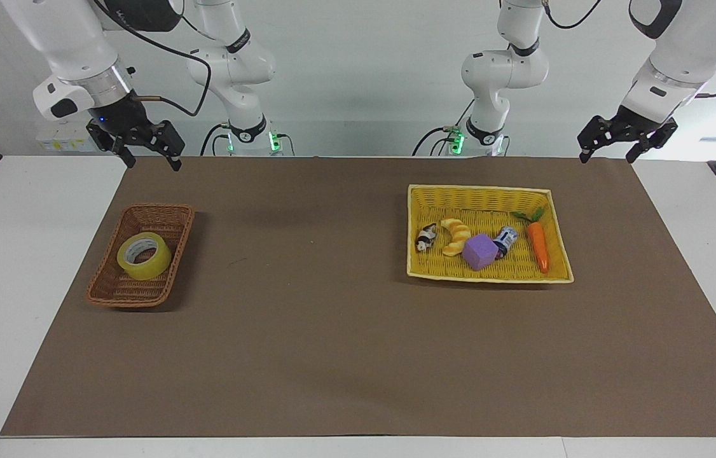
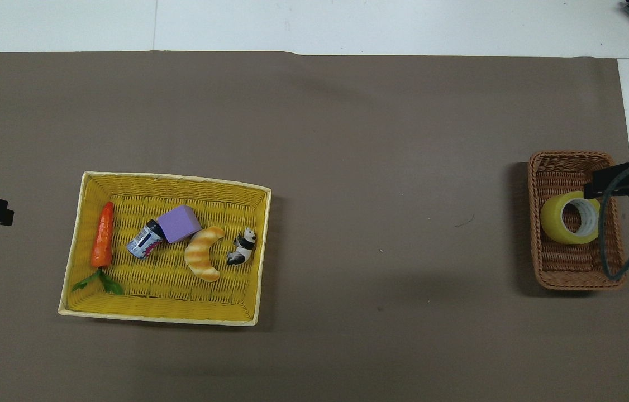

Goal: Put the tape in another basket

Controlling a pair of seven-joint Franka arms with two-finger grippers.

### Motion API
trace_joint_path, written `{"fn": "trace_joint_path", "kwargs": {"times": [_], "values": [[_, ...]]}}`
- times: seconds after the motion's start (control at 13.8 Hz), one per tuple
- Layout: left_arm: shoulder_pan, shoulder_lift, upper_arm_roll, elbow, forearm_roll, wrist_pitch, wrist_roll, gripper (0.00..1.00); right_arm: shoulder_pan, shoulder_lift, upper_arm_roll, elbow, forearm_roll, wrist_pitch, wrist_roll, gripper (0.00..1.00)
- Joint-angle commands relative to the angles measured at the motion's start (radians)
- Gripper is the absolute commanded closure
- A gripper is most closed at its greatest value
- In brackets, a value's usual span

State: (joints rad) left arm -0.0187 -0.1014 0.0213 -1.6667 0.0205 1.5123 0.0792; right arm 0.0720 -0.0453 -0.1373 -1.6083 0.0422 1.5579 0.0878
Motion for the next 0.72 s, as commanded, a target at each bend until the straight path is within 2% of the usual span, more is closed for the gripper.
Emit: {"fn": "trace_joint_path", "kwargs": {"times": [0.0, 0.29, 0.65], "values": [[-0.003, -0.001, 0.002, 0.008, 0.021, -0.009, 0.001, 0.0, 0.003, -0.018, 0.011, 0.011, -0.019, 0.005, 0.004, 0.0], [-0.003, -0.001, 0.002, 0.008, 0.021, -0.007, 0.001, 0.0, 0.028, -0.019, 0.024, 0.074, -0.028, -0.068, 0.044, 0.0], [-0.003, -0.001, 0.002, 0.008, 0.021, -0.009, 0.001, 0.0, 0.017, -0.07, 0.021, 0.001, -0.027, -0.071, 0.049, 0.0]]}}
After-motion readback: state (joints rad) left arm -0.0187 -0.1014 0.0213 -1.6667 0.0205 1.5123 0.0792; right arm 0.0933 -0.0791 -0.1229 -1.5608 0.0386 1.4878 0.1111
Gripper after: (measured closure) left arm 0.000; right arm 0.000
